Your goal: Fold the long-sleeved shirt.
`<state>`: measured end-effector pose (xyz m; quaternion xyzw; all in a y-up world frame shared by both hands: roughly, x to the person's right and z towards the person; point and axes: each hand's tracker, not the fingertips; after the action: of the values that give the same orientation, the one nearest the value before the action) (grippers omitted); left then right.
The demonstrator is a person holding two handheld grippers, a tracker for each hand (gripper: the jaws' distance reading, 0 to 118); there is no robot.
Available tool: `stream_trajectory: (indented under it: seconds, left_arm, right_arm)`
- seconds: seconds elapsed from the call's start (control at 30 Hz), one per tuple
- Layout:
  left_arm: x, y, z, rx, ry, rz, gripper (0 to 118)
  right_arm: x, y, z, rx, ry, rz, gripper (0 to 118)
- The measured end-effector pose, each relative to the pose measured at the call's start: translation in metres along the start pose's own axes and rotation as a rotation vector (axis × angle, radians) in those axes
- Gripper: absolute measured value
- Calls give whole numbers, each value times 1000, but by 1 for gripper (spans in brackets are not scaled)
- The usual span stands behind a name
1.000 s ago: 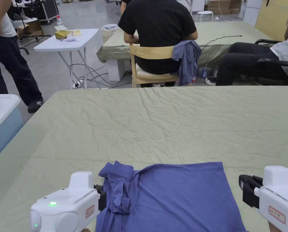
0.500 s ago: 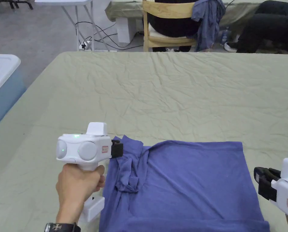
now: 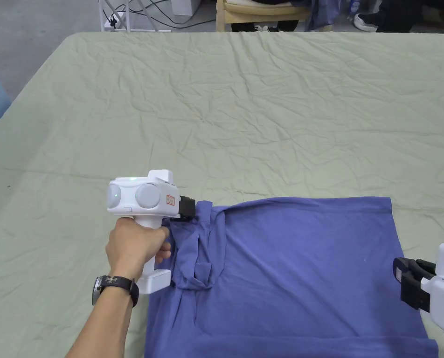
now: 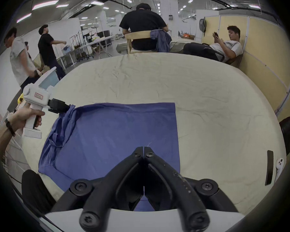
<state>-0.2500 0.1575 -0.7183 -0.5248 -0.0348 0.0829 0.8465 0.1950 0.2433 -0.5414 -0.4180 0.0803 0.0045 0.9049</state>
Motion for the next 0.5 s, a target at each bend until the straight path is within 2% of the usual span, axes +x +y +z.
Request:
stream_trajectory:
  seconds: [0.07, 0.13, 0.17, 0.2, 0.23, 0.3, 0.5]
  left_arm:
    - [-6, -5, 5, 99, -17, 75, 53]
    - [3, -3, 8, 58, 4, 5, 50]
    - [8, -1, 10, 45, -5, -36, 42]
    - [11, 0, 15, 38, -35, -63, 21]
    - [19, 0, 19, 44, 17, -96, 17]
    - [27, -2, 19, 32, 42, -142, 16]
    - [14, -2, 12, 38, 16, -74, 15]
  right_arm:
    - [1, -1, -1, -6, -3, 1, 1]
    - [3, -1, -1, -6, -4, -7, 1]
    - [4, -1, -2, -6, -4, -11, 1]
    - [5, -1, -3, -6, -3, -16, 1]
    - [6, -1, -3, -7, -3, -20, 1]
    - [9, 0, -4, -7, -4, -33, 1]
    - [26, 36, -14, 14, 34, -36, 3]
